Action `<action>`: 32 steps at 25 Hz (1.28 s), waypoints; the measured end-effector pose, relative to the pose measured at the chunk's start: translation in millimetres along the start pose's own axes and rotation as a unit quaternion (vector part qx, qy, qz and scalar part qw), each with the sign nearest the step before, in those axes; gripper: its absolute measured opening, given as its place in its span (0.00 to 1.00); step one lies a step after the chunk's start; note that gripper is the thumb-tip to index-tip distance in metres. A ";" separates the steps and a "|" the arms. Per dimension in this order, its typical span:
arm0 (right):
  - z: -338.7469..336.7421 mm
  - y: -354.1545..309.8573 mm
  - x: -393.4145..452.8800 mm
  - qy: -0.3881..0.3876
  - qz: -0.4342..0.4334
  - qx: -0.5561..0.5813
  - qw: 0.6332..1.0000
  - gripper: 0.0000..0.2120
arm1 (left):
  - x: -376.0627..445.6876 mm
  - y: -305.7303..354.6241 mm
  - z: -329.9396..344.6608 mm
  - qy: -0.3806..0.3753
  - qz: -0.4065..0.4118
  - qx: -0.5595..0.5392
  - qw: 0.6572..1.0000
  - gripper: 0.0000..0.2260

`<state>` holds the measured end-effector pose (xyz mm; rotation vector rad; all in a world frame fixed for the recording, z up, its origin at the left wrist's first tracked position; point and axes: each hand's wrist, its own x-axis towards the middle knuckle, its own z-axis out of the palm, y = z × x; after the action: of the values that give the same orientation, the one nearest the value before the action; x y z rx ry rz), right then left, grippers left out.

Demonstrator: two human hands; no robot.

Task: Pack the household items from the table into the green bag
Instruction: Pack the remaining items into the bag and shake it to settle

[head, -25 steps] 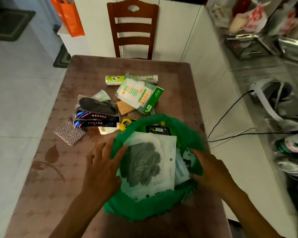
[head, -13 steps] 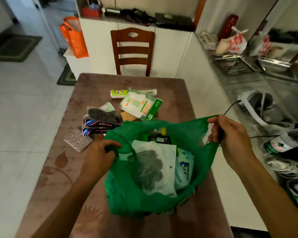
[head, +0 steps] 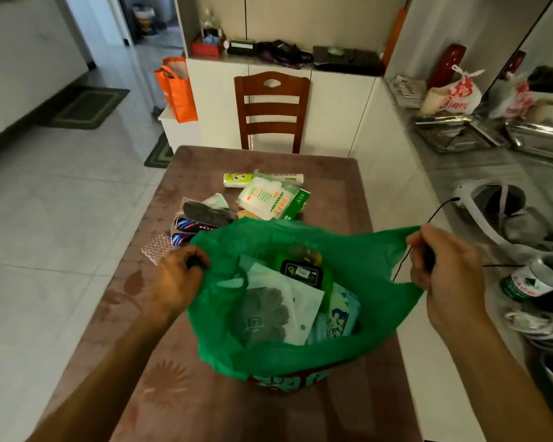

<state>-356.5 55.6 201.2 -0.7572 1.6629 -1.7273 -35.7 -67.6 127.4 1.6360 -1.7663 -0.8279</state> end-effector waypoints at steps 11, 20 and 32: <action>-1.6 1.1 -5.1 0.071 -0.003 -0.180 0.981 0.08 | -39.4 30.5 47.9 -0.319 0.178 0.491 0.790 0.16; 110.2 69.6 -37.3 -0.438 -0.235 -0.591 0.635 0.22 | -40.7 0.2 30.5 -0.314 0.092 0.609 0.722 0.16; 124.4 44.7 15.6 -0.319 -0.040 -0.672 0.667 0.16 | 47.7 1.6 -14.6 -0.305 0.121 -0.150 0.932 0.07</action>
<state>-269.8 -37.5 161.9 -1.7775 2.1079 0.1844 -29.0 -115.9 138.2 0.9873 -2.0569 -1.5122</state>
